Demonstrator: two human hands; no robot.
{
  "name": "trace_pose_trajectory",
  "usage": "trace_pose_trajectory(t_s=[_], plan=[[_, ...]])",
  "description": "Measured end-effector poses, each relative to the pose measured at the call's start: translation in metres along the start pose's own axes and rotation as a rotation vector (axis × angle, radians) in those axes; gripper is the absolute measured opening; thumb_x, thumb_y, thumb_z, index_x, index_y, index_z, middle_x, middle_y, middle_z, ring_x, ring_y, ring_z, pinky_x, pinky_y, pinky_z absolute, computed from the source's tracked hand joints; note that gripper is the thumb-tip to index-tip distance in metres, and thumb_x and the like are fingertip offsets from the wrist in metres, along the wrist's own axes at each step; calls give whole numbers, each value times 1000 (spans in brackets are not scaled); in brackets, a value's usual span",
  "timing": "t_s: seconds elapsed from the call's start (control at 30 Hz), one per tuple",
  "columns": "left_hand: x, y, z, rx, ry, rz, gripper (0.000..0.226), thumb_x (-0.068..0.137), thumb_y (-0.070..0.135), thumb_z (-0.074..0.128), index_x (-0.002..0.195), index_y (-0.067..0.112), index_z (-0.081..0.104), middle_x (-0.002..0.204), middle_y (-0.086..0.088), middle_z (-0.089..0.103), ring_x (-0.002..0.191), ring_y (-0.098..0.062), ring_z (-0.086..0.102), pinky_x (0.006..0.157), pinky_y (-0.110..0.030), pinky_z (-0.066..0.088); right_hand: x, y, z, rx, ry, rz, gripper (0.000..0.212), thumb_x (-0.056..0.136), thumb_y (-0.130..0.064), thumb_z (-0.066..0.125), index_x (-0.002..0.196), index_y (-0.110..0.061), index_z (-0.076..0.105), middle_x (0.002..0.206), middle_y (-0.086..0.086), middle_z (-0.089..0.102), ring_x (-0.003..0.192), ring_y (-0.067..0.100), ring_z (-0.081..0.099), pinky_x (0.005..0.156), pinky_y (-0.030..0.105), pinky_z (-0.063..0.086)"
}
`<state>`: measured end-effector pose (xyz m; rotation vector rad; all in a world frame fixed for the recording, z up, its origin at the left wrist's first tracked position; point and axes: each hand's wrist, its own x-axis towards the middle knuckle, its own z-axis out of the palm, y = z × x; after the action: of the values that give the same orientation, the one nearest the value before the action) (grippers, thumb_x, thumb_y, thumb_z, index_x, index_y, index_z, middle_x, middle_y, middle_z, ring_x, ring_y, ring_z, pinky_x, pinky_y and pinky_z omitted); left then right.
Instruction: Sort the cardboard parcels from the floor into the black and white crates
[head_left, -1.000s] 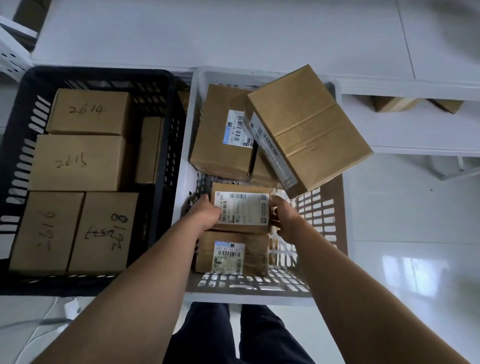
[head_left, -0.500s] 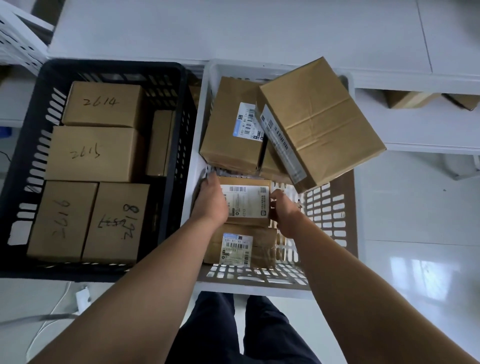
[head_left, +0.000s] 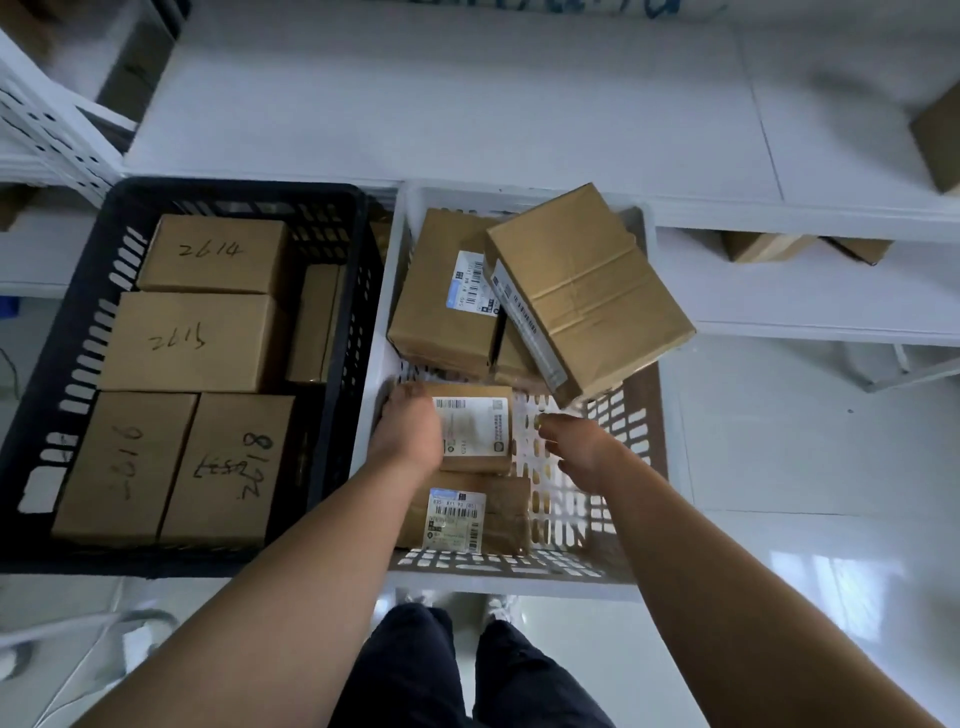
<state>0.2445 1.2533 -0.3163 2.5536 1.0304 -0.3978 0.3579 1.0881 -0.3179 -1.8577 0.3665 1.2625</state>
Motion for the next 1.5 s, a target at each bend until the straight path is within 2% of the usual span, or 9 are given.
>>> trace_pose_trajectory(t_s=[0.17,0.3,0.53,0.73,0.97,1.1,1.27,1.4,1.5], plan=[[-14,33,-41,-269,-124,-57,25,100,26,47,96,7,63,90,-8,65,75,-23,61,62,-29,46,-43,-7,-41,55,-54,-122,17,94,-8,59,109,-1,63,98,8,58,91,21,51,68,28,41],[-25,65,-61,-675,-170,-136,33,101,32,43,109,6,60,100,-6,65,78,-19,62,67,-29,52,-75,-22,-69,-7,74,-280,43,73,-22,84,106,-3,64,79,1,61,69,14,55,63,26,45],[-39,103,-82,-1050,-241,-186,28,104,32,38,121,18,55,98,-6,63,90,-24,61,88,-36,54,-112,-60,-79,-132,253,-555,149,26,-59,94,151,-24,20,147,2,39,131,26,45,105,49,45],[-43,107,-87,-1221,-321,-219,21,103,25,39,111,24,58,115,-8,65,90,-23,65,99,-44,51,-114,-73,-68,-169,271,-619,141,19,-69,88,138,-15,36,125,-1,52,117,21,55,95,42,54],[-45,100,-116,-1384,-261,-101,22,99,28,49,116,16,56,112,-12,69,103,-30,65,88,-46,53,-139,-74,-77,-3,82,-543,102,63,-29,91,139,-15,25,125,5,51,105,20,59,63,19,53],[-54,83,-142,-1242,-321,-23,32,88,36,66,110,13,69,106,-13,73,98,-32,70,91,-49,54,-155,-70,-88,-68,-127,-504,102,65,-34,86,148,-31,26,132,9,54,106,26,64,77,33,58],[-79,57,-167,-1097,-529,-1,40,79,44,72,100,10,68,88,-10,72,73,-22,68,62,-30,56,-175,-73,-98,-270,-338,-470,54,76,-50,75,123,-27,61,127,14,59,107,32,64,88,42,56],[-91,40,-176,-960,-678,-30,55,68,54,73,99,9,65,87,-13,66,70,-23,69,65,-33,59,-178,-75,-96,-410,-498,-356,86,46,-63,86,116,-18,64,116,23,67,92,32,70,103,56,45],[-94,36,-172,-880,-710,-110,57,71,61,69,95,10,62,76,-10,60,61,-24,70,58,-31,58,-179,-73,-85,-492,-560,-236,114,45,-79,76,134,-13,51,123,29,62,108,42,64,103,60,43]])
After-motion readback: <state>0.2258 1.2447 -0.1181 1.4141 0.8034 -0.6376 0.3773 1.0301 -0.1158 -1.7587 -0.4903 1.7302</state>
